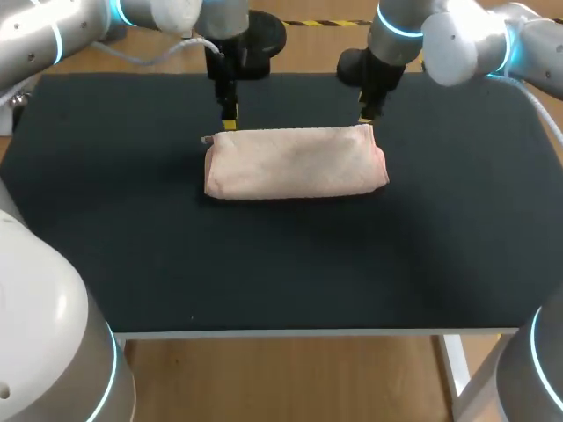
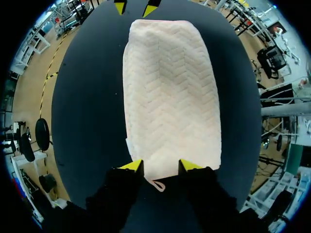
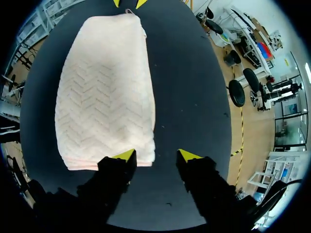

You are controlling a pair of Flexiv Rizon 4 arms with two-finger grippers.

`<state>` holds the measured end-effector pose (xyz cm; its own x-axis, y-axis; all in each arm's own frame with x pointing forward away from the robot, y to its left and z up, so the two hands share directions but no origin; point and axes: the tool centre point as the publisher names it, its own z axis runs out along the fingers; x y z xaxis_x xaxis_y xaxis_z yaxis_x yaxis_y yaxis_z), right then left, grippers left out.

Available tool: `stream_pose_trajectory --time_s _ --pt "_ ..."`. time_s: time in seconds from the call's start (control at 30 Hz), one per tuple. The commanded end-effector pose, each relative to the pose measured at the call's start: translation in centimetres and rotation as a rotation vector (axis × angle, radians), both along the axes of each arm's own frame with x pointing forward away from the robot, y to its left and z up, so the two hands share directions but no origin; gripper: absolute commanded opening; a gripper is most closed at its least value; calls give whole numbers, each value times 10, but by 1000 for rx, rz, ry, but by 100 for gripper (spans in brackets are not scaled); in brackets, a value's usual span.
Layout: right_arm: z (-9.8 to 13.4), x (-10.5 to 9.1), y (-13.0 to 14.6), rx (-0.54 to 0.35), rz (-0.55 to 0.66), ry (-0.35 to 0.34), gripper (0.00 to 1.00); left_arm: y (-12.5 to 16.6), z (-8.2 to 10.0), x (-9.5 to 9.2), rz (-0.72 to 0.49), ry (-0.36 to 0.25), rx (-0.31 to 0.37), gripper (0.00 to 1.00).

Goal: Fold the towel

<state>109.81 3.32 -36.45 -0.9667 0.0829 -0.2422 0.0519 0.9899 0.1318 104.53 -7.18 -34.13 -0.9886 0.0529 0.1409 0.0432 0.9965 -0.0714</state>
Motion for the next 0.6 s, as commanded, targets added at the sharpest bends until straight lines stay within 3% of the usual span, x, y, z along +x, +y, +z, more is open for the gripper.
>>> stream_pose_trajectory --time_s 0.03,0.13,0.3,0.6 --pt "14 -10 -3 -25 -6 -42 100 34 7 -32 -9 -104 -347 100" --pt "18 -12 -4 -31 -7 -53 100 46 1 -47 5 -105 -479 100" --pt "19 -23 1 -32 -9 -58 100 59 -9 -70 34 -79 -561 100" --pt "21 -47 17 -18 -4 -62 100 80 -8 -99 107 -202 -666 100"
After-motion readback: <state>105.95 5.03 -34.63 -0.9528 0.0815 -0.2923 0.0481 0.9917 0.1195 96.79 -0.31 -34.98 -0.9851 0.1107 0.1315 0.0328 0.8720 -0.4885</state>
